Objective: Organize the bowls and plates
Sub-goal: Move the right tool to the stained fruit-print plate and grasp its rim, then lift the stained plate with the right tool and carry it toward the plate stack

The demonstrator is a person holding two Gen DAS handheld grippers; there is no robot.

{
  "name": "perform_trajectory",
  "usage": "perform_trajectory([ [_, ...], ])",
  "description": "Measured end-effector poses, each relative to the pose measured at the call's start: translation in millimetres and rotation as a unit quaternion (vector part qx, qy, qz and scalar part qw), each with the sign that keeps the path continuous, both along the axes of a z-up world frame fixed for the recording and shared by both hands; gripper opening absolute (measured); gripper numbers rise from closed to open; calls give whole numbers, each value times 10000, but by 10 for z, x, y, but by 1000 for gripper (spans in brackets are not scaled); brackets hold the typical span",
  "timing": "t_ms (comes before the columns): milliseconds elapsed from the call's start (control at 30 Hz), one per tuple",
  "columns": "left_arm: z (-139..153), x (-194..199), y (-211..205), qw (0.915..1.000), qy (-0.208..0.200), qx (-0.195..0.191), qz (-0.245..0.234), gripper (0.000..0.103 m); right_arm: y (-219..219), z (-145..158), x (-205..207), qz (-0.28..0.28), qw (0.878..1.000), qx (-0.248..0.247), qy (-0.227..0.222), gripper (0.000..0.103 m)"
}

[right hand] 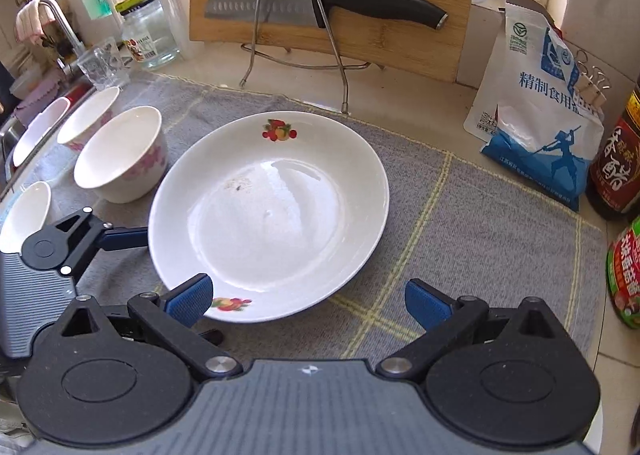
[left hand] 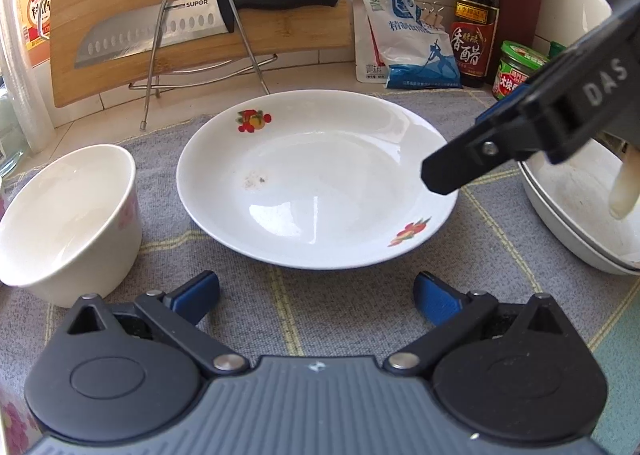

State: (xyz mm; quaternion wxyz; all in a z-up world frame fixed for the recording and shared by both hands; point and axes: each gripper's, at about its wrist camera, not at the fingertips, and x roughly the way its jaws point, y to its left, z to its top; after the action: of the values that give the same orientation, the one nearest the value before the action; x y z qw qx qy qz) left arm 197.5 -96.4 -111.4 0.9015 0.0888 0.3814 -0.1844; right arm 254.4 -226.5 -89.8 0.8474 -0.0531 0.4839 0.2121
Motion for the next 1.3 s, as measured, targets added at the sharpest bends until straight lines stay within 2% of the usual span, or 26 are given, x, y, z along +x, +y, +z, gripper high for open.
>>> perform_trajectory([
  [333,-9,68,-12,9998,-105,-73,118,103,152,-126,523,273,9991,-221,229,103],
  [633,-10,102,-10,9995,-195,-115,231,103,213,-263,786,680,9956,-289,575,103],
  [800,-14,112,-10,9993,-244,-138,240,103,258,-266,870,982,9928,-382,569,103],
  [967,-11,109,-4,9995,-266,-125,145,103,282,-254,1034,1211,9903,-284,612,103],
  [1300,-7,105,-19,9994,-297,-154,-47,101,297,-207,1239,1644,9814,48,988,103],
])
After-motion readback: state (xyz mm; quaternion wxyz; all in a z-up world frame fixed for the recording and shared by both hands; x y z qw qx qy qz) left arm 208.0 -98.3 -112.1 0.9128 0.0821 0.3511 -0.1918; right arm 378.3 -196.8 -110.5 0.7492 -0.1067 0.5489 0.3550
